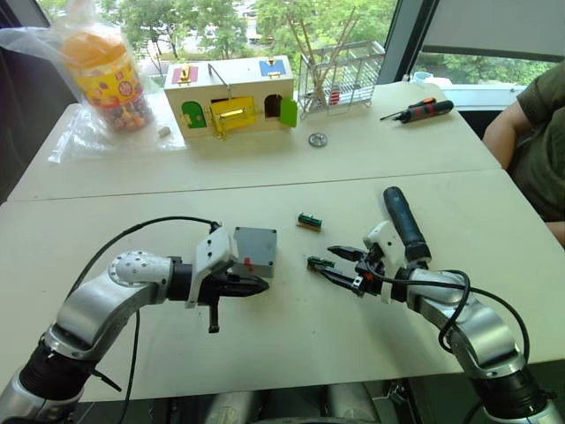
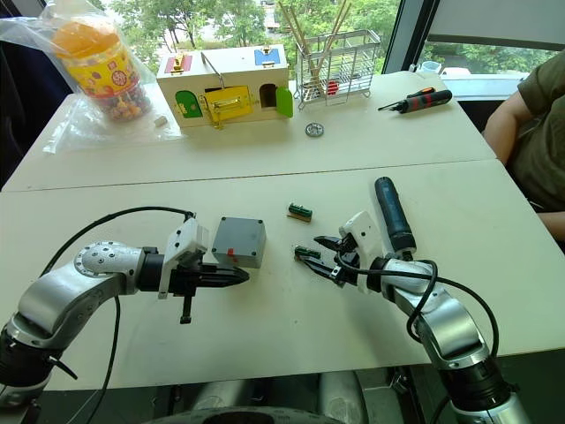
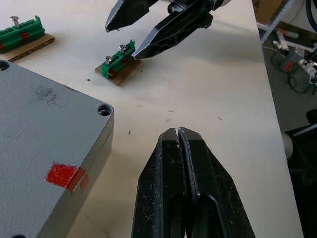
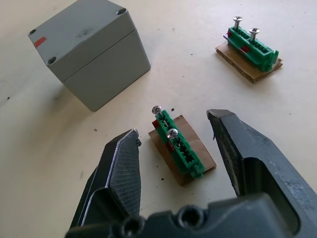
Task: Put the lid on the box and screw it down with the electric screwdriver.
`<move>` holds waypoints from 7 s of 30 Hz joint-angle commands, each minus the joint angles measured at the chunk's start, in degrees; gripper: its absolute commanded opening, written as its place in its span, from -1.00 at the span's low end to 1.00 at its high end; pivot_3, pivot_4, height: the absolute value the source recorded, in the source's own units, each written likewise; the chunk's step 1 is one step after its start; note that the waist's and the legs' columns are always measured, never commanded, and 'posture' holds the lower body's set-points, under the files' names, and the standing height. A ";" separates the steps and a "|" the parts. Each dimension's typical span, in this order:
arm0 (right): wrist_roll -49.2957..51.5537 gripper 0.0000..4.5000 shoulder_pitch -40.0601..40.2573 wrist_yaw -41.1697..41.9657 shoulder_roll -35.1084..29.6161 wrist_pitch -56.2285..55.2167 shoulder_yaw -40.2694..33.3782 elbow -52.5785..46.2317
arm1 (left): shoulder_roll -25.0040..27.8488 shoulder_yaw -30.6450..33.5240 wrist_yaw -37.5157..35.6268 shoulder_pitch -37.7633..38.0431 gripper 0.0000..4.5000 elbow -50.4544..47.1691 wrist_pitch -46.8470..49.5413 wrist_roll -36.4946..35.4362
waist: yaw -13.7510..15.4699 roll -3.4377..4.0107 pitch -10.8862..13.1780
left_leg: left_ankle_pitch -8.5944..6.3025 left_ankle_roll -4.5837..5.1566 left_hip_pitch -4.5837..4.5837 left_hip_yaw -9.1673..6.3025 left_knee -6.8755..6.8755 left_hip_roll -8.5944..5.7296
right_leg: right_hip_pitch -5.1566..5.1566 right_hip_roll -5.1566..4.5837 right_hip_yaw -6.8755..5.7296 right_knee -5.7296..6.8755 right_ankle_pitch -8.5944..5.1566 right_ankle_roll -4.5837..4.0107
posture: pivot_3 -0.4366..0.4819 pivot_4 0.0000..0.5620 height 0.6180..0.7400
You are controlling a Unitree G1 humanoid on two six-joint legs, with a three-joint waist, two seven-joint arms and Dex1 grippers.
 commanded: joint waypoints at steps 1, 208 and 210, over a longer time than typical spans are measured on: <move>-0.21 0.09 -0.26 0.06 0.31 -1.09 -0.25 -0.50 | 0.34 -0.07 -0.77 -0.22 -1.00 -0.52 -1.41 0.49 | 0.01 0.00 0.00 | 0.00 0.00 0.00 0.00 0.00 0.00 | 0.00 0.00 0.00 0.00 0.00 0.00 | -0.05 -0.47 1.00; 0.97 -0.14 -21.88 -9.93 34.28 -7.66 -2.19 3.59 | 0.24 3.52 -1.72 -8.01 -1.00 13.56 -3.26 6.14 | -3.74 0.05 0.33 | 0.48 -0.72 -1.34 -0.01 0.42 0.00 | -1.72 0.03 -0.16 1.16 0.20 -0.17 | -0.05 -0.47 1.00; 0.28 -0.14 -21.33 -10.23 33.90 -9.21 -1.45 4.65 | 0.08 3.59 -1.94 -7.98 -1.00 14.02 -3.55 6.48 | -3.58 0.05 0.33 | 0.48 -0.72 -1.24 -0.01 0.40 0.00 | -1.63 0.03 -0.16 1.14 0.20 -0.17 | -0.05 -0.47 1.00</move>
